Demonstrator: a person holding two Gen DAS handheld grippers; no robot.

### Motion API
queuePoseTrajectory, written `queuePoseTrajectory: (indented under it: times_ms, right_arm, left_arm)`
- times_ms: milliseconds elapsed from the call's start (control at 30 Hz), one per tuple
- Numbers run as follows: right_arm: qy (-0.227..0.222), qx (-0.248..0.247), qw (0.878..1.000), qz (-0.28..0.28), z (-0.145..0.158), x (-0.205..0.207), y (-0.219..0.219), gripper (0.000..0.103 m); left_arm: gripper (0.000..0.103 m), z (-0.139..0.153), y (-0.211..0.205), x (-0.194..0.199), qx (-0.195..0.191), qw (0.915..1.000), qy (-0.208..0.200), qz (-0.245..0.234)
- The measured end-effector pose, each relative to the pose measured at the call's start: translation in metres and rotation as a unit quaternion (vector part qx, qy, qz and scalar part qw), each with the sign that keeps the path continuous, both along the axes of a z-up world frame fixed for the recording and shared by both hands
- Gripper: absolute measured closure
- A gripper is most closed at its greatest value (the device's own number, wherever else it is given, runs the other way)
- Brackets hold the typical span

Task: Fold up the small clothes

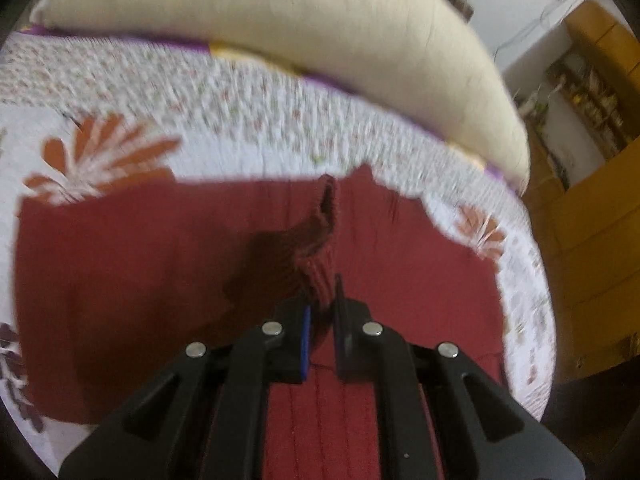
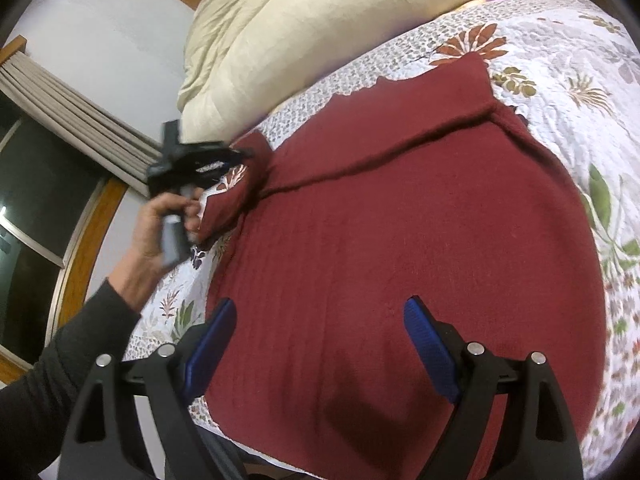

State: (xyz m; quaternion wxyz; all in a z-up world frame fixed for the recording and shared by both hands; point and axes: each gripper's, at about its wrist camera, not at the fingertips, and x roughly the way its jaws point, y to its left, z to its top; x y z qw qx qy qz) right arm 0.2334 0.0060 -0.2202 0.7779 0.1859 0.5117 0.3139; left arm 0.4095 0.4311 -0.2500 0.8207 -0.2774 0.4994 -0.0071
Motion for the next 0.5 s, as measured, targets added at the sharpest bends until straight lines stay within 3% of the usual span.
queuePoseTrajectory:
  times_ms: [100,200,233,300,433,500]
  right_arm:
    - [0.013,0.01,1.0,0.016,-0.001,0.023,0.007,0.011]
    - [0.034,0.036,0.998,0.03,0.001,0.062,0.02,0.01]
    - [0.043,0.052,0.997,0.044,0.002,0.084,0.031,0.011]
    - [0.063,0.077,0.993,0.07,0.0,0.112,0.05,0.017]
    - [0.154,0.123,0.974,0.115,-0.032,0.184,0.119,0.034]
    - [0.175,0.121,0.97,0.119,-0.049,0.206,0.147,0.034]
  left_arm:
    - [0.066,-0.023,-0.011,0.004,-0.013,0.9994,0.027,-0.018]
    - [0.029,-0.011,-0.001,-0.016,-0.034,0.9994,-0.012,0.002]
    - [0.024,-0.006,0.003,-0.027,-0.041,0.9987,-0.028,0.009]
    - [0.024,0.001,0.012,-0.047,-0.062,0.9971,-0.04,0.018]
    - [0.022,0.004,0.018,-0.106,-0.083,0.9949,-0.046,0.033]
    - [0.022,0.003,0.017,-0.134,-0.095,0.9939,-0.046,0.033]
